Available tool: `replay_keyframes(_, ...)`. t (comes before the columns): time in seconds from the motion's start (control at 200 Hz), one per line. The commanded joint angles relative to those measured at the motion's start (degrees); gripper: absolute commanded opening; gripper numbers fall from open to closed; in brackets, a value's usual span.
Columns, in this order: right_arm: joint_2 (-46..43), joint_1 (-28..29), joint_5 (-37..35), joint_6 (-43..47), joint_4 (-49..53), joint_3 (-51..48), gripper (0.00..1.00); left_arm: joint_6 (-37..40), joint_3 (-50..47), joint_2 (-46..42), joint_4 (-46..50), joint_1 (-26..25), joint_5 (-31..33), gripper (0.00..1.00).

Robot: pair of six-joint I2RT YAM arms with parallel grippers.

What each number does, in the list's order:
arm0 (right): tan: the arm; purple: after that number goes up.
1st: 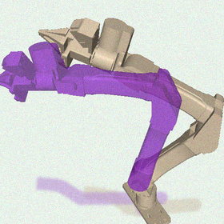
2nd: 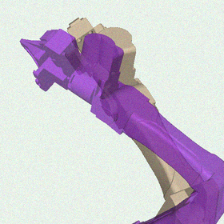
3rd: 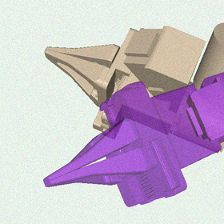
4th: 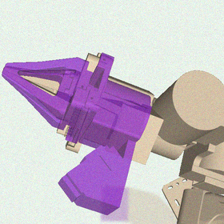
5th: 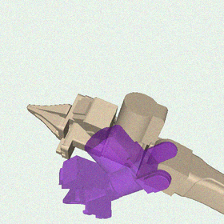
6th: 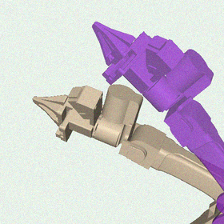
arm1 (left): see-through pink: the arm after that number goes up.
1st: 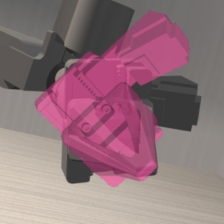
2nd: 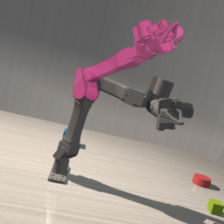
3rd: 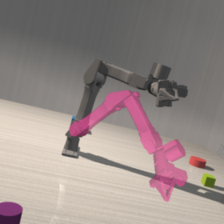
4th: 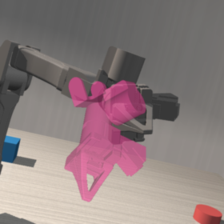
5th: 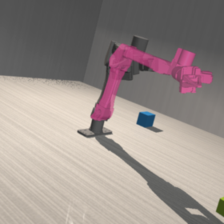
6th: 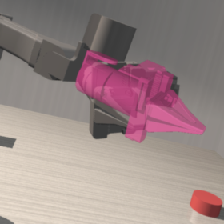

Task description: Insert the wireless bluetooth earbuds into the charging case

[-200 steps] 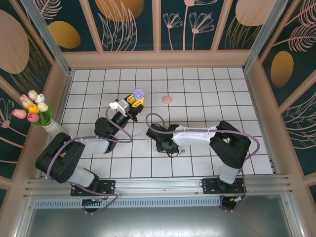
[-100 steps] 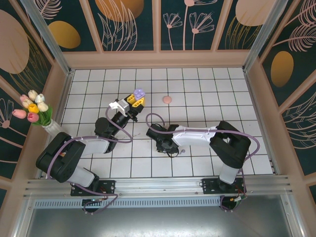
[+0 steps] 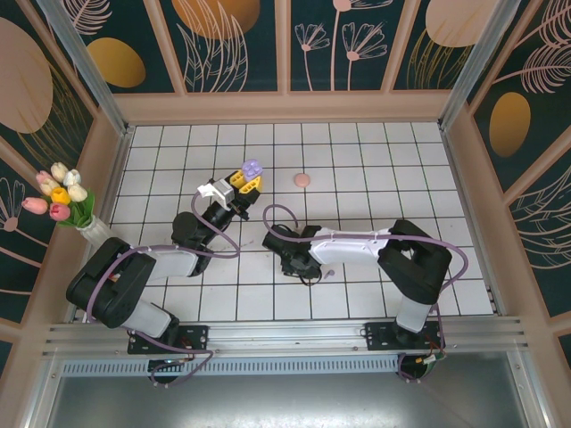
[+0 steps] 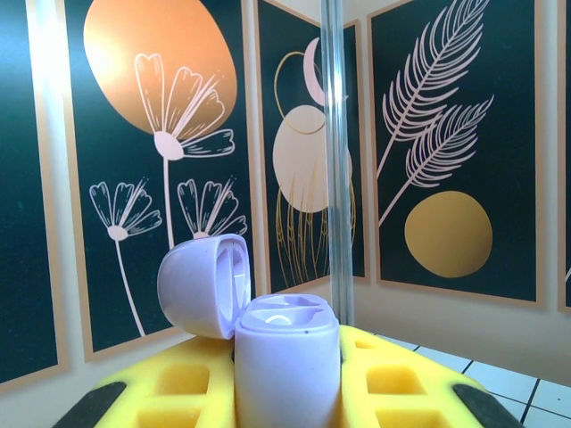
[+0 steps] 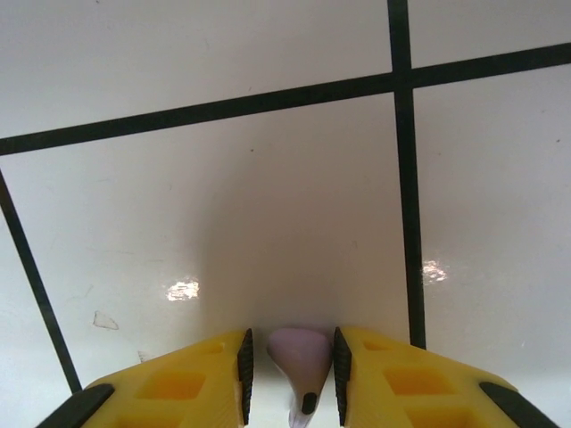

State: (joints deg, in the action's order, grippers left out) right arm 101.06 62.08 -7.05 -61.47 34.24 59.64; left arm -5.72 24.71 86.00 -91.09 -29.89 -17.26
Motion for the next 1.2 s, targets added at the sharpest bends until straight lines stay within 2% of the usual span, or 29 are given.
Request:
replay_keyframes(0.0, 1.60, 1.19, 2.65, -1.63, 2.32, 1.02, 0.32, -1.13, 0.62, 0.61, -4.72, 0.06, 0.81, 0.00)
replay_keyframes(0.3, 2.67, 1.60, 1.88, -1.69, 2.94, 1.55, 0.31, -1.41, 0.42, 0.60, -5.15, 0.03, 0.82, 0.00)
replay_keyframes(0.691, 2.57, -1.08, 0.89, -0.28, 1.65, 0.86, 0.29, -1.62, 0.41, 0.62, -5.06, 0.05, 0.58, 0.00)
replay_keyframes(1.196, 1.02, -1.24, -0.41, 3.96, -0.84, -0.54, 0.19, -1.76, 0.56, 0.60, -4.83, 0.01, 0.12, 0.00)
